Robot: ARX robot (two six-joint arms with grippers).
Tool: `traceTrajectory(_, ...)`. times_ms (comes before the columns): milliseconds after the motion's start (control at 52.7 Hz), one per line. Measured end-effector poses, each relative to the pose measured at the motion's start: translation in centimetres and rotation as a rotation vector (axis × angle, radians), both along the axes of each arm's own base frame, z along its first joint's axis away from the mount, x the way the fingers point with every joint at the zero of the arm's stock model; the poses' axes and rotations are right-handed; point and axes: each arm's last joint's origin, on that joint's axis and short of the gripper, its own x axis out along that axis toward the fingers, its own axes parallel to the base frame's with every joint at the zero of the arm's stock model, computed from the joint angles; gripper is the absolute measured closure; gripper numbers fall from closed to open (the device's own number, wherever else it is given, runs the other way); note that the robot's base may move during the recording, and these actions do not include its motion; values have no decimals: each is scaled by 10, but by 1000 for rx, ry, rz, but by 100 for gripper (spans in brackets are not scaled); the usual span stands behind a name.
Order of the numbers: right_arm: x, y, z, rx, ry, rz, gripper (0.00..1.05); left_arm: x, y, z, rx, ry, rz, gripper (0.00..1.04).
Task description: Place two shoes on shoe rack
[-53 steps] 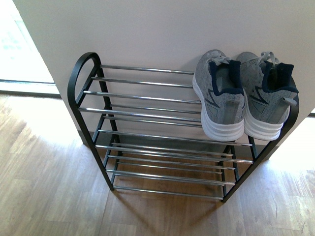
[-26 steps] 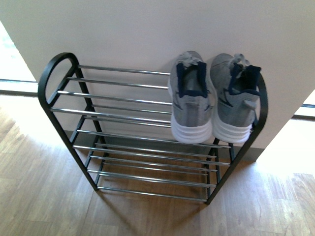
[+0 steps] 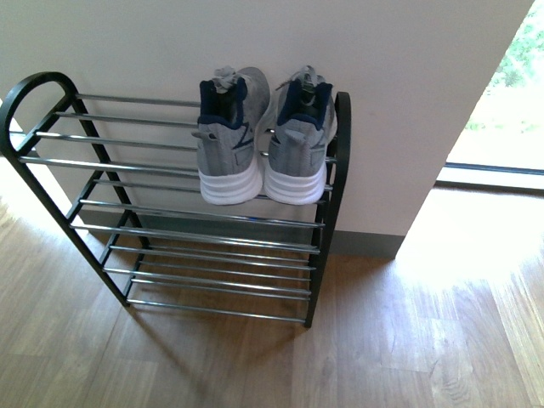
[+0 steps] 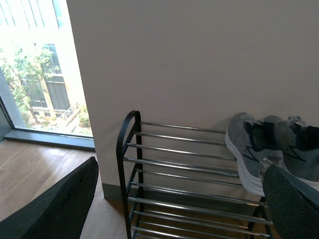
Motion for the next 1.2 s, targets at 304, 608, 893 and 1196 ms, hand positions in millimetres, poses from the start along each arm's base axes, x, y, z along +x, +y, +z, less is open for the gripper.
traceTrajectory(304,0,0,0,0,0,0,9,0,0,0,0,0,0,9)
traceTrajectory(608,0,0,0,0,-1,0,9,0,0,0,0,0,1,9)
traceTrajectory(893,0,0,0,0,0,1,9,0,0,0,0,-1,0,9)
traceTrajectory(1196,0,0,0,0,-1,1,9,0,0,0,0,0,1,9)
